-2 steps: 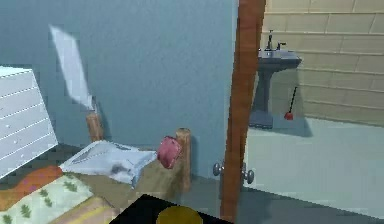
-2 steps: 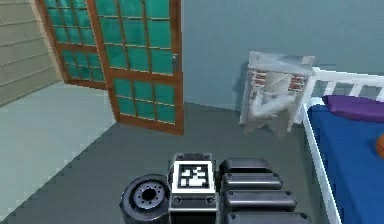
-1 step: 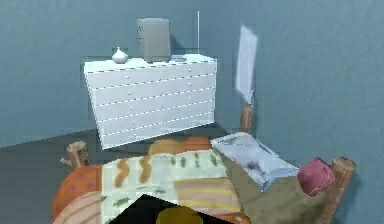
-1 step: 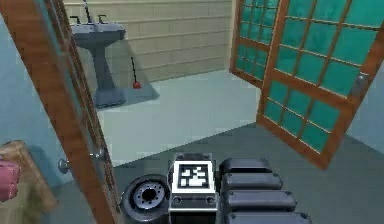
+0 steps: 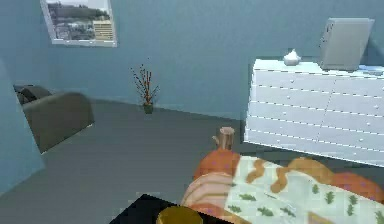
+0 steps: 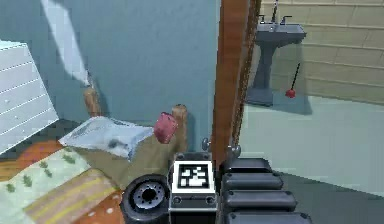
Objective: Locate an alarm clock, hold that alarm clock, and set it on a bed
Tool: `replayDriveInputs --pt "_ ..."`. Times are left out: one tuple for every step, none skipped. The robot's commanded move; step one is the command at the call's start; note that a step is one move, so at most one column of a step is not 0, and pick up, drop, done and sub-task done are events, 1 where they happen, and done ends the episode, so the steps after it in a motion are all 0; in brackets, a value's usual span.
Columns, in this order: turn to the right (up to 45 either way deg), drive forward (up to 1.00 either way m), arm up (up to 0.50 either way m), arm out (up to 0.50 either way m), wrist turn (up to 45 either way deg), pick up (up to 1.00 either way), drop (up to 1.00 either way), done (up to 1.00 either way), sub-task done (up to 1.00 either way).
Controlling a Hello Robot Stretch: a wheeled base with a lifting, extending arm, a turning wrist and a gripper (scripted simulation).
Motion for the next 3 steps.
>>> replayDriveInputs --pt "-24.0 0.0 0.0 0.0 0.0 0.0 0.0 0.0 0.0" --pt "0.0 0.1 0.0 0.0 0.0 0.0 0.0 0.0 0.0" --pt "-45.0 0.0 0.0 0.0 0.0 0.0 0.0 0.0 0.0"
